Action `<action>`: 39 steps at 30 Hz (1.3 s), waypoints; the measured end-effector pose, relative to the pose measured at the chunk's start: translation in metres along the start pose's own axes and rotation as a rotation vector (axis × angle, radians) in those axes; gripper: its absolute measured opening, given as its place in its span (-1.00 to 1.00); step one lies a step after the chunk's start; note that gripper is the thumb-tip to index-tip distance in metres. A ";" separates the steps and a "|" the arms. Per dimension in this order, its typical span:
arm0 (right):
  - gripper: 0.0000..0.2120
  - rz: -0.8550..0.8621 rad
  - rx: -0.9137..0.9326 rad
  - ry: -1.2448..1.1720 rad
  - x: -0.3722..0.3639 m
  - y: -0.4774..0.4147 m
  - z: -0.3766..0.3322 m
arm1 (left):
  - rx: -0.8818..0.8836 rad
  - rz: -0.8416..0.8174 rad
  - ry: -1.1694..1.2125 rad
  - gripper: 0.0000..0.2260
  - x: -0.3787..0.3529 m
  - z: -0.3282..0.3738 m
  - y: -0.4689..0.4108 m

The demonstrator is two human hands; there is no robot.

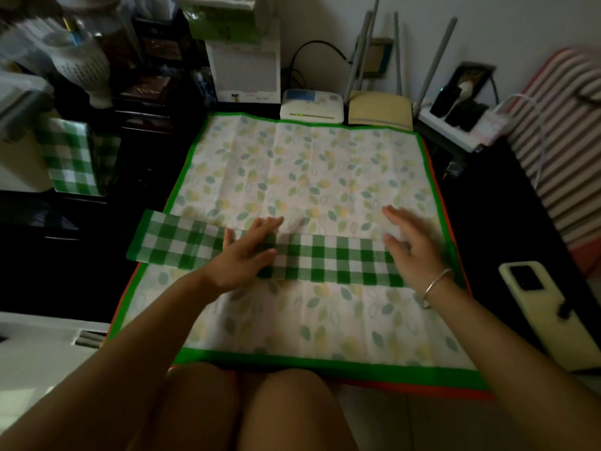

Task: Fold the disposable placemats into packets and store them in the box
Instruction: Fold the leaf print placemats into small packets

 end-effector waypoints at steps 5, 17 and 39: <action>-0.87 0.290 -0.287 -0.218 0.004 0.049 -0.034 | -0.082 0.056 -0.116 -0.61 -0.004 0.005 0.000; -0.71 0.144 -0.972 -1.183 -0.037 0.079 -0.044 | -0.079 0.133 -0.434 -0.47 -0.016 0.001 -0.006; -0.90 0.425 -0.260 -0.481 -0.031 0.039 -0.092 | 0.123 0.170 -0.578 -0.40 -0.075 0.069 -0.017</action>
Point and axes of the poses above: each hand's wrist, its own y-axis away from the middle knuckle, its own x-axis out of the back of the hand, z = x × y, the point moved 3 cm from there along -y, towards the middle knuckle, and after that the axes turned 9 degrees about -y, right-handed, at the moved point
